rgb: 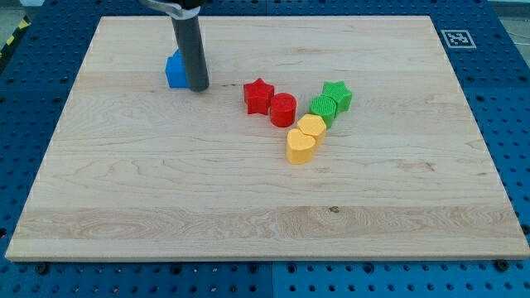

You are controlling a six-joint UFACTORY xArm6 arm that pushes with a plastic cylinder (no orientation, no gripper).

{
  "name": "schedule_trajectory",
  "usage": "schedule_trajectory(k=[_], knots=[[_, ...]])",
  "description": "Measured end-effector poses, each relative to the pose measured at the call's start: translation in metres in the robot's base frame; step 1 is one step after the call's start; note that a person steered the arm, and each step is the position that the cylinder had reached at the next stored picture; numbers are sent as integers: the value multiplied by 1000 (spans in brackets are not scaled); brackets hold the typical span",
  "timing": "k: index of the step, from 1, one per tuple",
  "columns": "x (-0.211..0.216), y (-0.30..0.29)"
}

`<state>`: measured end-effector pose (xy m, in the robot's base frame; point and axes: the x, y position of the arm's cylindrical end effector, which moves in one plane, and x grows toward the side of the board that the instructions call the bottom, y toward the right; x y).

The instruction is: Separate blue cube from blue triangle

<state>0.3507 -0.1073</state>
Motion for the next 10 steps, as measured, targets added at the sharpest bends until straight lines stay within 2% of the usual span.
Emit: schedule_trajectory(k=[1, 3, 7, 8, 9, 10], knots=[[-42, -1], [-51, -74], [-23, -58], [-28, -56], [-45, -28], [-36, -27]])
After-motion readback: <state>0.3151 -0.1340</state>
